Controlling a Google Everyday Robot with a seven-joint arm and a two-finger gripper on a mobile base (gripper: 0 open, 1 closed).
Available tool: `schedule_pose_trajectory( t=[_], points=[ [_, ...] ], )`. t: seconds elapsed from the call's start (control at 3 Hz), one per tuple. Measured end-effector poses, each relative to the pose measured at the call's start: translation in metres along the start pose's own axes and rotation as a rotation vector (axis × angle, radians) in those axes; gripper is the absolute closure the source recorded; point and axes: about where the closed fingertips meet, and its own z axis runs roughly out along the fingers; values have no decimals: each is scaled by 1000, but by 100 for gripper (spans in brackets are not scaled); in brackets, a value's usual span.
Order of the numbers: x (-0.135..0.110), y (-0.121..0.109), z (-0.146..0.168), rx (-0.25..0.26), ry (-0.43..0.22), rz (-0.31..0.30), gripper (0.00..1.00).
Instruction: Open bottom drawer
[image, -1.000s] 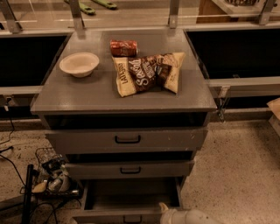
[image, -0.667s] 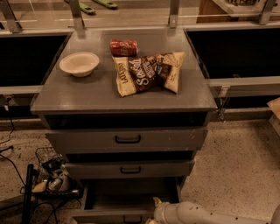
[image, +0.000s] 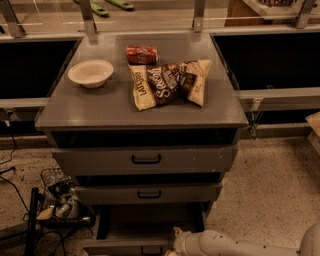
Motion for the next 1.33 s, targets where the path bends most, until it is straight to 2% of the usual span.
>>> schedule_pose_trajectory(
  t=[0.33,0.67,1.0,1.33],
  points=[
    [6,2,19,-19,8,16,0],
    [16,6,37,-39,43,26,0],
    [14,7,35,-39,44,26,0],
    [15,18,31,-74,68,3,0]
  ],
)
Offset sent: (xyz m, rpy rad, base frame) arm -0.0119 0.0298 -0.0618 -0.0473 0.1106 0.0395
